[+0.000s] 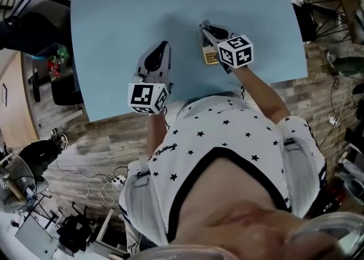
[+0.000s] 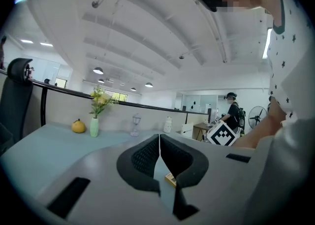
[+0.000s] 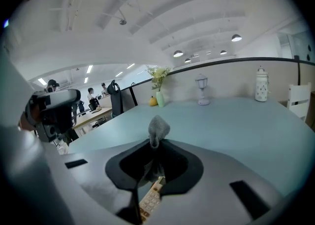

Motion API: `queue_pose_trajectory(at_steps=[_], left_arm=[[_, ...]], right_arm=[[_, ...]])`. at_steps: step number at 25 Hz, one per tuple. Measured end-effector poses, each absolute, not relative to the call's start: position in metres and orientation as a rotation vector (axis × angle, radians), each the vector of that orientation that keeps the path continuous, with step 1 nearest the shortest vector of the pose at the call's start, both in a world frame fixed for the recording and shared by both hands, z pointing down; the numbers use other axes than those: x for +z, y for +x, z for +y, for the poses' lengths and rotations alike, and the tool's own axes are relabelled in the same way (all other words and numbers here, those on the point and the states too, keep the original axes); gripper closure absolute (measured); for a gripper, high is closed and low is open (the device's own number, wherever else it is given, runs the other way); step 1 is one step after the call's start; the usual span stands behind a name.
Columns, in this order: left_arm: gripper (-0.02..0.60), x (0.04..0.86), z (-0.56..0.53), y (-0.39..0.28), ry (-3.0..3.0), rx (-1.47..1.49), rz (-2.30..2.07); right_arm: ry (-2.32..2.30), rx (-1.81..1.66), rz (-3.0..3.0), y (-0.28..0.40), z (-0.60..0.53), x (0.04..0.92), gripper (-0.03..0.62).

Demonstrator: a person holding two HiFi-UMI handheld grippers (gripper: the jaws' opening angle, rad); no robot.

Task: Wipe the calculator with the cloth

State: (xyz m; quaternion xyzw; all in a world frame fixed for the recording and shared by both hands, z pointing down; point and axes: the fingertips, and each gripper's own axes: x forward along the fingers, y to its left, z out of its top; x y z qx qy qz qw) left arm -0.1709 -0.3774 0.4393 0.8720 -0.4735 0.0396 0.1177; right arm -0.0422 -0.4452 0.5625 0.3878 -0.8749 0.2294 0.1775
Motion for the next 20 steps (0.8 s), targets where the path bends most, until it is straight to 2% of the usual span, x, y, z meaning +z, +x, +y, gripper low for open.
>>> queue_pose_trajectory(at_steps=[10, 20], left_arm=[[0.551, 0.437, -0.376, -0.183, 2.499, 0.123, -1.481], [0.551, 0.441, -0.366, -0.182, 2.460, 0.157, -1.508]], right_arm=[[0.926, 0.612, -2.366, -0.067, -0.447, 0.618, 0.543], [0.903, 0.586, -2.328, -0.055, -0.448, 0.633, 0.543]])
